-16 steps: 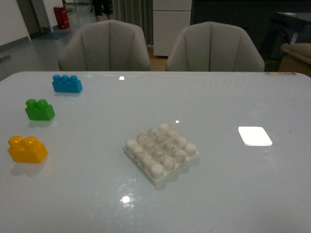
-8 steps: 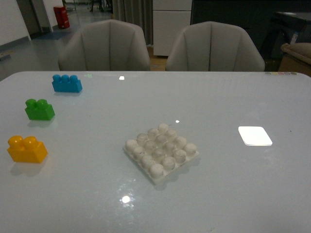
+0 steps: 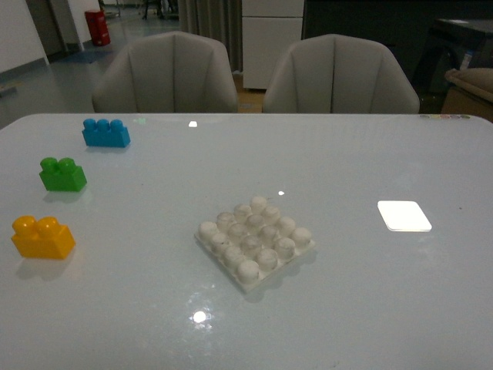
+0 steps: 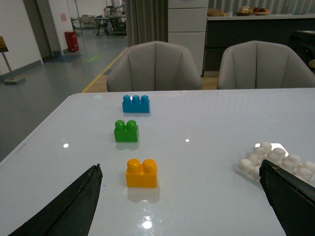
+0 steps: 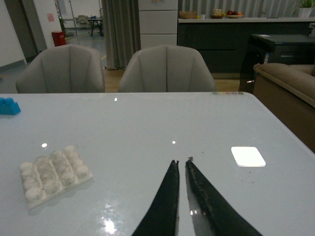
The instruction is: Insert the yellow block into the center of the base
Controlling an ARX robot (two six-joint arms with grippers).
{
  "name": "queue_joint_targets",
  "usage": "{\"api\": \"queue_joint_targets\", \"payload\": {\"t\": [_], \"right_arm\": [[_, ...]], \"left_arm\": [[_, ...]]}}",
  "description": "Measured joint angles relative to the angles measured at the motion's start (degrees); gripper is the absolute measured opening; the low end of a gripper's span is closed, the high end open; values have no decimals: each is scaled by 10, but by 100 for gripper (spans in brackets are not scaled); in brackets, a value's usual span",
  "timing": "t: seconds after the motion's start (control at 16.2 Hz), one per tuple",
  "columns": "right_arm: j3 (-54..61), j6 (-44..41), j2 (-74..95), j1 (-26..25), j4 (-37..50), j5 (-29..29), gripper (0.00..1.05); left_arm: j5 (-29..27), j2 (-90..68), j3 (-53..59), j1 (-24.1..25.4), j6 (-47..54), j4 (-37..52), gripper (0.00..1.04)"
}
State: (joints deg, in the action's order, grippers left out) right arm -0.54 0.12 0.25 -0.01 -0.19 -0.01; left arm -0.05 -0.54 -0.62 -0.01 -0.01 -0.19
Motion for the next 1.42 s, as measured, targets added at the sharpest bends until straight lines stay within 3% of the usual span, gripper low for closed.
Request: {"api": "queue_joint_targets", "payload": {"t": [0.31,0.37,0.43,0.49,0.68,0.8,0.99,1.17,1.42], "right_arm": [[0,0,0,0,0,0,53],[0,0,0,0,0,0,74],[0,0,0,0,0,0,98],[0,0,0,0,0,0,99],[0,0,0,0,0,0,98],[0,0,0,0,0,0,98],[0,0,0,0,0,0,98],[0,0,0,0,0,0,98],[0,0,0,0,0,0,98]], "left_arm": [[0,0,0,0,0,0,98],[0,0,0,0,0,0,98],[-57,-101,-76,-32,-56,-171,98],[-58,-143,-107,-40,-75,-195,98],[-25,-220,-130,-17,-95,-86,98],[15,-366,-137,6,-96,47,98],[56,-665,-249,22,-67,250,98],[107,-883,-361,49,-26,273,98],[183,-1017,-424,82,52,238,98]]}}
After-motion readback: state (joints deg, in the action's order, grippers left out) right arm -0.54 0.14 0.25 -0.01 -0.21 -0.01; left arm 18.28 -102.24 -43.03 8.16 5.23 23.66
